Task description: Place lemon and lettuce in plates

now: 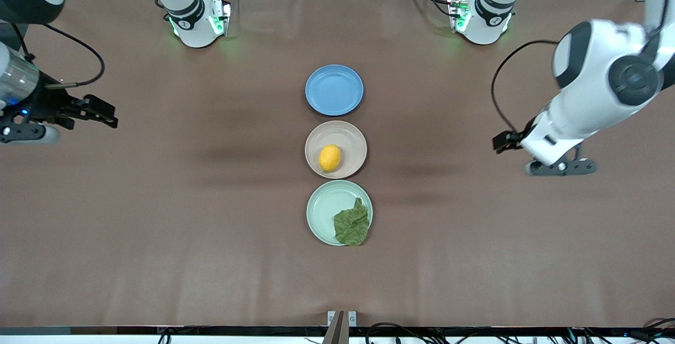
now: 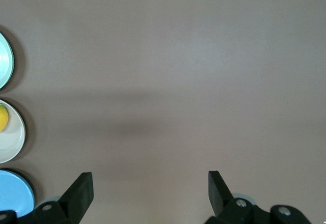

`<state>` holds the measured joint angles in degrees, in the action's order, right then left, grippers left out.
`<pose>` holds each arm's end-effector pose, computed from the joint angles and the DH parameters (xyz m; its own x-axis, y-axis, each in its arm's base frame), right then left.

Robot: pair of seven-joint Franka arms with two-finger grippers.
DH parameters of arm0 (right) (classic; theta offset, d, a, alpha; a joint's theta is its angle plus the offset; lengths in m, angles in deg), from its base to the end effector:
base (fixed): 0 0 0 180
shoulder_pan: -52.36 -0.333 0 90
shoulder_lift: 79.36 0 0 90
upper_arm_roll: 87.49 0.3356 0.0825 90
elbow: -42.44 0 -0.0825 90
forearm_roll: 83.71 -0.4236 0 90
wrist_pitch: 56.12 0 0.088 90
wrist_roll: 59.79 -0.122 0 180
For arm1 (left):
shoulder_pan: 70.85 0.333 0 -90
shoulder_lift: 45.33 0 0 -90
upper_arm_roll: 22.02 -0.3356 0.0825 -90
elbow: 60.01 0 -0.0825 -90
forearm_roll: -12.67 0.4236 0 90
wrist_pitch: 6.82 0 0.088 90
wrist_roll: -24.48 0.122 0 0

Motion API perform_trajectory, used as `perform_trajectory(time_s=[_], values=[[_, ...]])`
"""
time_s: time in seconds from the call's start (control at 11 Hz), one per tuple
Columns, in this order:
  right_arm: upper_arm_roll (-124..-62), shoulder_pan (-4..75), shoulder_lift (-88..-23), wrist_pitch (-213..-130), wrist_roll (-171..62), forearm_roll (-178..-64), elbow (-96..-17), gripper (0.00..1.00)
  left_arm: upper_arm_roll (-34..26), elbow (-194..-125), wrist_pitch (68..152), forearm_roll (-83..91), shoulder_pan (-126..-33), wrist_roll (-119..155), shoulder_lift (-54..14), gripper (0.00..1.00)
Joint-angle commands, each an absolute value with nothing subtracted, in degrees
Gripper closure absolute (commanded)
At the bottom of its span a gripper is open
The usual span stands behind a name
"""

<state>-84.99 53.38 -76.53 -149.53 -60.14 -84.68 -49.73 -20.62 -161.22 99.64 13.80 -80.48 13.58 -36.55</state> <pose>0.6125 0.0172 0.5850 0.9994 0.0187 -0.0278 0.0182 -0.9997 -0.0188 0.6280 -0.1199 0.4576 0.9983 -0.0075 -0.0576 -0.0090 -0.9996 -0.0262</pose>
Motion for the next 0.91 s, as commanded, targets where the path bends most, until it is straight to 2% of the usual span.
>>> perform_trajectory(time_s=[0.0, 0.36, 0.82], values=[[-88.27, 52.45, -79.97, -149.64, -55.15, -85.74, -52.22, 0.00, -20.53, -163.29, 96.29, 15.05, -79.46, 15.87, -44.26, 0.00], [-90.91, 52.63, -81.91, -147.44, -53.72, -87.22, -52.75, 0.00, -20.70, -161.45, 95.84, 14.96, -79.55, 15.69, -49.28, 0.00], [-91.53, 52.28, -81.47, -145.86, -53.90, -87.32, -52.49, 0.00, -20.79, -154.76, 86.44, 13.82, -79.64, 20.26, -49.20, 0.00]])
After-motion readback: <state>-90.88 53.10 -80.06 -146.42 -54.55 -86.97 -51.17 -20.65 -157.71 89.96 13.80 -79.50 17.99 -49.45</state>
